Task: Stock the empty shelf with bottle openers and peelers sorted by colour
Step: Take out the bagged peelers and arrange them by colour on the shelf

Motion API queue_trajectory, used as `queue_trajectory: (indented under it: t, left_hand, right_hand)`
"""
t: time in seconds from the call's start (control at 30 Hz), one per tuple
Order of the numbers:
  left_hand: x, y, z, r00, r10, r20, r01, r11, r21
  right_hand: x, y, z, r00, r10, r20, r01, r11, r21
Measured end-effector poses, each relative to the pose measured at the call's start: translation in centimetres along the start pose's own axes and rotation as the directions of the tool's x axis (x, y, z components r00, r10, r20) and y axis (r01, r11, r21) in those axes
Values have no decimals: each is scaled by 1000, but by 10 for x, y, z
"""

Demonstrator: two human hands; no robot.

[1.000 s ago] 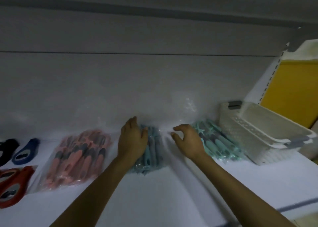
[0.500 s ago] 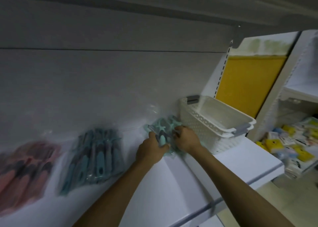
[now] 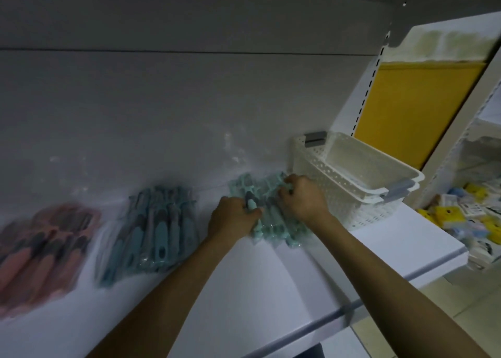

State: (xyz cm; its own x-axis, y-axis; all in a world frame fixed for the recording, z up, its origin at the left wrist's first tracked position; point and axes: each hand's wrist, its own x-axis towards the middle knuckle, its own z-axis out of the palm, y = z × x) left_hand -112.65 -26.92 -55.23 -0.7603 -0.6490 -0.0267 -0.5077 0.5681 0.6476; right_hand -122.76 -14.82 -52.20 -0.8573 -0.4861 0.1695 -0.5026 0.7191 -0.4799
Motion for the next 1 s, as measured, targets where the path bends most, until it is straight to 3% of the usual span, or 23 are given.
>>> queue_trajectory:
  t: [0.03, 0.1, 0.23, 0.37, 0.47, 0.6, 0.73, 0.87, 1.0]
  left_hand:
    - [2, 2, 0, 1000, 7, -13, -7, 1000, 14]
    - [4, 8, -1, 998, -67, 5, 67, 987, -148]
    - [13, 22, -2, 963, -208, 172, 269, 782, -562]
    - [9, 26, -3, 915, -137, 379, 370, 657, -657]
    - [0, 23, -6, 861, -35, 507, 412, 633, -656]
    - [-14, 24, -6, 878, 110, 466, 337, 551, -764]
    - [-21, 34, -10, 908, 350, 230, 30, 492, -870]
    - [-30, 34, -19, 872, 464, 157, -148, 555, -819]
    - [-38, 33, -15, 871, 474, 131, -173, 544, -821]
  right_hand:
    - [2, 0, 3, 998, 54, 37, -53, 998, -21]
    - [4, 2, 11, 976, 171, 136, -172, 985, 1]
    - [7, -5, 21, 939, 297, 173, -343, 842, 417]
    - [-2, -8, 28, 928, 279, 246, -369, 769, 521]
    - [-9, 0, 22, 915, 250, 317, -400, 664, 631]
    - [-24, 0, 17, 931, 101, 350, -343, 564, 751]
    - [-37, -8, 4, 999, -37, 1, 14, 413, 911]
    - [-50, -4, -11, 985, -123, -119, 161, 431, 888]
    - [-62, 6, -10, 986, -95, -139, 167, 444, 881]
